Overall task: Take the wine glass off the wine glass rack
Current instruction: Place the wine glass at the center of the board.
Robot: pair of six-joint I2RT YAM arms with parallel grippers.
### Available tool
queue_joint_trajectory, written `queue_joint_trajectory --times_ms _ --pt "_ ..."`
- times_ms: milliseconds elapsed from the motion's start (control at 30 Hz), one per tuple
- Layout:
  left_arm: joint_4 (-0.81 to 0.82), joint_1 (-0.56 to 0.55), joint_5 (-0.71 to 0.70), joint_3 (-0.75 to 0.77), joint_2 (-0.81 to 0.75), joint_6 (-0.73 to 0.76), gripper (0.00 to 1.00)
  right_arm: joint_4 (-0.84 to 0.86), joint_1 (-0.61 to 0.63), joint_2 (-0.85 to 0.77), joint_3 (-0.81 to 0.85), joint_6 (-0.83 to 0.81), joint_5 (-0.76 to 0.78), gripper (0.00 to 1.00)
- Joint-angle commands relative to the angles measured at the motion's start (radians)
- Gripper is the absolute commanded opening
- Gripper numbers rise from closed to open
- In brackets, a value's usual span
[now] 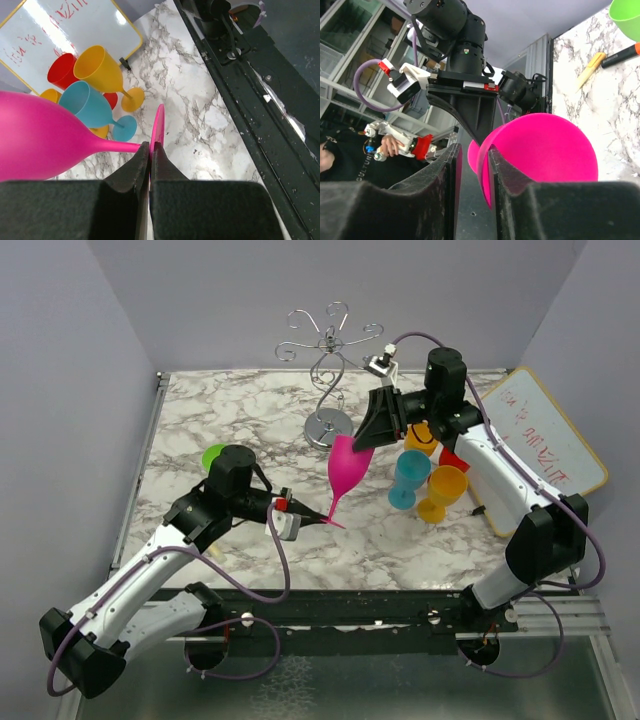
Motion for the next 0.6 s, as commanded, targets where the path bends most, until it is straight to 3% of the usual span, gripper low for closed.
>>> queue_joint_trajectory --times_ms 0,133,167,333,467,500,567 --pt "-0.095 0.001 -0.066 0.055 0.025 0.111 0.00 0.036 0.021 -0.030 -0.008 0.033 -0.049 0.26" --pt "-0.105 0.001 -0.086 0.049 0.015 0.126 0.00 0.038 0.021 -0.047 -0.006 0.014 -0.020 0.05" --pt "-0.105 0.001 -0.092 0.045 0.009 0.130 0.07 0.038 0.021 -0.049 -0.007 0.011 -0.012 0.01" --pt "-0.106 0.001 -0.112 0.035 -0.008 0.099 0.32 -0.003 0.021 -0.067 -0.007 -0.046 0.024 0.01" --pt "-0.104 0.002 -0.109 0.037 -0.002 0.068 0.48 -0.224 0.025 -0.062 0.021 -0.209 0.113 0.01" --pt "-0.104 0.002 -0.113 0.039 -0.002 0.059 0.54 -0.291 0.027 -0.055 0.037 -0.262 0.149 0.01" --pt "-0.104 0.001 -0.127 0.043 -0.001 0.044 0.94 -0.465 0.034 -0.036 0.092 -0.386 0.253 0.01"
